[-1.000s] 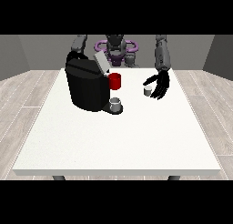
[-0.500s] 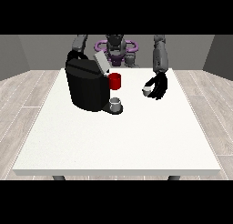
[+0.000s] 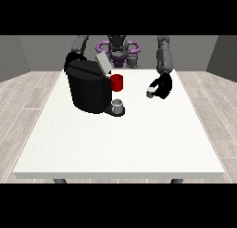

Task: Insert the coffee pod into the coffee machine and close the lid

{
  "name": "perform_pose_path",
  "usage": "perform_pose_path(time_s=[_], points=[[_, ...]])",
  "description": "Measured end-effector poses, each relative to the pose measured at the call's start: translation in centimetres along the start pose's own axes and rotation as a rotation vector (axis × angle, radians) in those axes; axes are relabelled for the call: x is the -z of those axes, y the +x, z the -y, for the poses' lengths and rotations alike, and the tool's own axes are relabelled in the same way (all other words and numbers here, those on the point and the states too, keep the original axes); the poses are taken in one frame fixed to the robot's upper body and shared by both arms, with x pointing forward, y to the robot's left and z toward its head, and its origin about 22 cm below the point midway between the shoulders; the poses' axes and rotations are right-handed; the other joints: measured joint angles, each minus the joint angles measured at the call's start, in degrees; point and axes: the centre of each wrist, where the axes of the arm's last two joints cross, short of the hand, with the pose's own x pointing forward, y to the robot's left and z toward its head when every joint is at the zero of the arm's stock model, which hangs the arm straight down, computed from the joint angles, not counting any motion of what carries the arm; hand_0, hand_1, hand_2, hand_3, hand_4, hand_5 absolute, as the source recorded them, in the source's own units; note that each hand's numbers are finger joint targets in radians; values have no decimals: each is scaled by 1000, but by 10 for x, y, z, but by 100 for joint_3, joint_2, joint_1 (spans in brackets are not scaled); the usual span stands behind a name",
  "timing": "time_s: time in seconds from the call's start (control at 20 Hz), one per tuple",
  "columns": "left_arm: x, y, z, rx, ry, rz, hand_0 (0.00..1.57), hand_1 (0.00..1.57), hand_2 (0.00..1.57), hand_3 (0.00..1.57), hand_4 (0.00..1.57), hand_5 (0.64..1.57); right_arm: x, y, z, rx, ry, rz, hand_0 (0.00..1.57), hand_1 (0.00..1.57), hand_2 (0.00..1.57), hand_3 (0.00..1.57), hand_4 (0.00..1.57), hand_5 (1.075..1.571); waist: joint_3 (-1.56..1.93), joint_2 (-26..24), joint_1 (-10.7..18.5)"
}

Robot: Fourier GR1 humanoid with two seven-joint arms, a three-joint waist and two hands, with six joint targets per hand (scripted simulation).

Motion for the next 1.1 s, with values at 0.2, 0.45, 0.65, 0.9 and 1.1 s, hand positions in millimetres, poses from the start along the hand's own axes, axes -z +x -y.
perform_pose_path(time_s=[0.2, 0.45, 0.65, 0.9, 1.1], points=[[14, 23, -11, -17, -19, 85, 1400, 1400, 1423, 1364, 595, 1571, 2, -7, -1, 4, -12, -18, 0, 0, 0, 0, 445, 1571, -2, -96, 61], [28, 51, -26, -27, -43, 164, 1243, 1243, 1327, 1315, 535, 1571, 3, -21, 3, 17, -45, -67, 0, 0, 0, 0, 505, 1571, -2, -305, 148], [42, 78, -50, -26, -46, 215, 1256, 1256, 1331, 1292, 545, 1571, 9, -25, 5, 8, -36, -69, 0, 0, 0, 0, 468, 1571, -1, -324, 166], [46, 88, -69, -24, -54, 235, 1235, 1235, 1323, 1291, 571, 1571, 13, -26, 8, 5, -28, -72, 0, 0, 0, 0, 468, 1571, -2, -415, 177], [50, 100, -73, -34, -50, 251, 1253, 1253, 1328, 1281, 537, 1571, 14, -23, 2, 16, -3, -75, 0, 0, 0, 0, 475, 1571, -3, -473, 57]])
